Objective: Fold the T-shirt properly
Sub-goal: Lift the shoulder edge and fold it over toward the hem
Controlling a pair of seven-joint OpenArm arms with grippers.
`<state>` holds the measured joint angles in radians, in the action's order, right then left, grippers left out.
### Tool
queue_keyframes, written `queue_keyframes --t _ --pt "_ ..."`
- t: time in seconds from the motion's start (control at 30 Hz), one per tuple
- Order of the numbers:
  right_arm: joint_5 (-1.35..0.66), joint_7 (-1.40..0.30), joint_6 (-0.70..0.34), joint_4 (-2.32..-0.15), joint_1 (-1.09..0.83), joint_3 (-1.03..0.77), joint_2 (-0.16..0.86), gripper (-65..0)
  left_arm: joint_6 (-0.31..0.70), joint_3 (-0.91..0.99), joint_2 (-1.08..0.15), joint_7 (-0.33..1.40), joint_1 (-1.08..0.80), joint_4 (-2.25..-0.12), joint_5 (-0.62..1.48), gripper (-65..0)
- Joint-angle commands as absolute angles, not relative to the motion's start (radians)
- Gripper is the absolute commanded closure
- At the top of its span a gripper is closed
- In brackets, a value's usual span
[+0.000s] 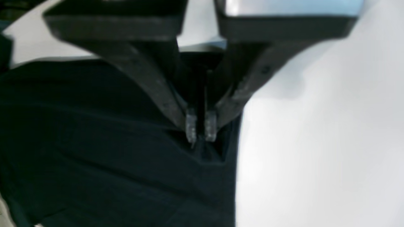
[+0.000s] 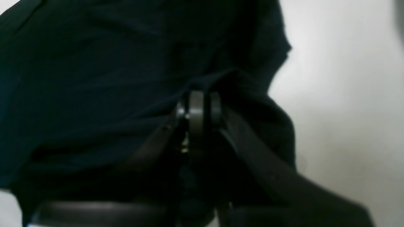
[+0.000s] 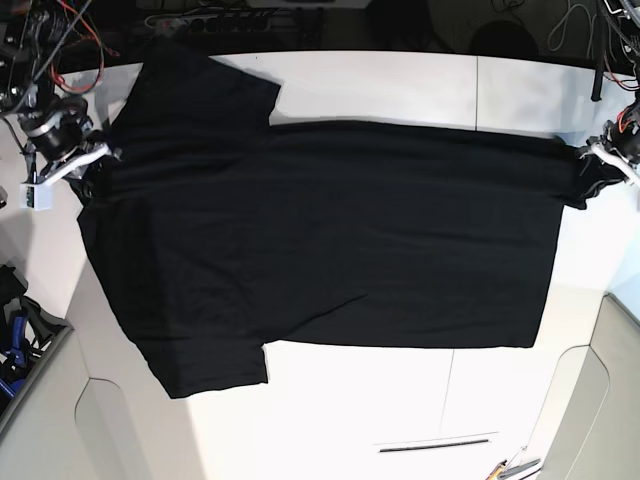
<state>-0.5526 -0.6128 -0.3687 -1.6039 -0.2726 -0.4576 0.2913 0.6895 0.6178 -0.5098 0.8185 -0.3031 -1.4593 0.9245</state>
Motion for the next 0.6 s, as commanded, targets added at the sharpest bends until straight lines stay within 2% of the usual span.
queue_keyframes --t 0.0,0.3,0.37,0.4,0.43,0.5,0.53,0.57 --pt "-0.558 -0.582 -0.363 -1.601 -0.255 -0.465 0.311 0.0 0.698 0.627 -0.533 0.788 -0.299 -1.472 0.931 0.0" --pt "-0.564 -0.580 -0.365 -1.552 -0.225 -0.465 0.316 0.0 0.693 0.627 -0.533 0.789 -0.300 -1.472 0.916 0.0" --pt "-0.564 -0.588 -0.366 -1.558 -0.225 -0.465 0.316 0.0 0.692 0.627 -0.532 0.789 -0.300 -1.472 0.916 -14.0" --pt "-0.562 -0.594 -0.369 -1.565 -0.225 -0.466 0.316 -6.1 0.692 0.627 -0.533 0.789 -0.300 -1.472 0.918 -20.0" --pt "-0.562 -0.604 -0.377 -1.578 -0.225 -0.469 0.316 -16.4 0.692 0.627 -0.533 0.789 -0.300 -1.472 0.924 -23.7" --pt "-0.563 -0.629 -0.378 -1.608 -0.226 -0.478 0.316 -33.1 0.692 0.629 -0.533 0.790 -0.300 -1.473 0.939 -24.6" --pt "-0.561 -0.643 -0.378 -1.628 -0.226 -0.484 0.316 -37.3 0.692 0.629 -0.533 0.790 -0.300 -1.473 0.947 -24.6" --pt "-0.556 -0.661 -0.378 -1.652 -0.226 -0.491 0.316 -38.2 0.692 0.631 -0.533 0.790 -0.300 -1.473 0.952 -24.6"
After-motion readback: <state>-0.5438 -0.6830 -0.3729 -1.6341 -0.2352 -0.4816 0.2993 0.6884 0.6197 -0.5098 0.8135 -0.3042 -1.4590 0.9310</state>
